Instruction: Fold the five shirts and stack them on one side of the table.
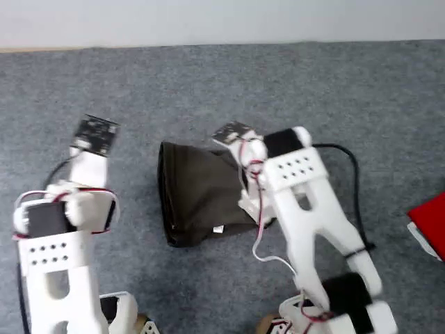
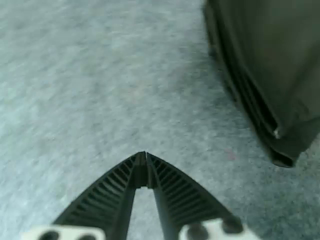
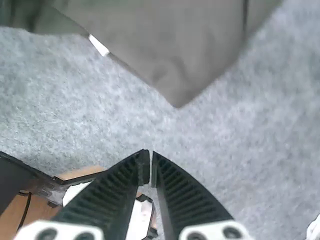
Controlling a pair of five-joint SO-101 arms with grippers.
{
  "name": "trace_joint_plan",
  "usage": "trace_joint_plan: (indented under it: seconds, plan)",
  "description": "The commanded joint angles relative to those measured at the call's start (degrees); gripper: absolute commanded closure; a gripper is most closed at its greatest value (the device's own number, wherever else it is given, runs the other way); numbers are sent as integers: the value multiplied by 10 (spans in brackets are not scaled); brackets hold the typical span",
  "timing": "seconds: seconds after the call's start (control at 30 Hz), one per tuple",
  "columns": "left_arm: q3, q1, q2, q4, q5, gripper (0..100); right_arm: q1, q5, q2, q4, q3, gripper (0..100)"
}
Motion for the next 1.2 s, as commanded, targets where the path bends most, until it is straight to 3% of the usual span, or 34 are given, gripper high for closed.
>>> trace_joint_plan:
  seconds: [0.0, 0.23, 0.5, 0.67, 0.83, 1.17]
  plan:
    - [39, 49, -8, -46, 2, 998, 34, -4, -94, 19, 34, 988]
    - [80, 129, -8, -111, 31, 998, 83, -7, -228, -36, 143, 987]
    - [84, 188, -7, -207, 119, 998, 84, -64, -255, -184, 172, 987]
    - [80, 206, 62, -279, 134, 998, 84, -80, -253, -313, 173, 986]
    - [32, 197, 164, -266, 134, 998, 81, -79, -182, -424, 161, 973]
    - [19, 197, 176, -280, 134, 998, 55, -77, 69, -422, -45, 974]
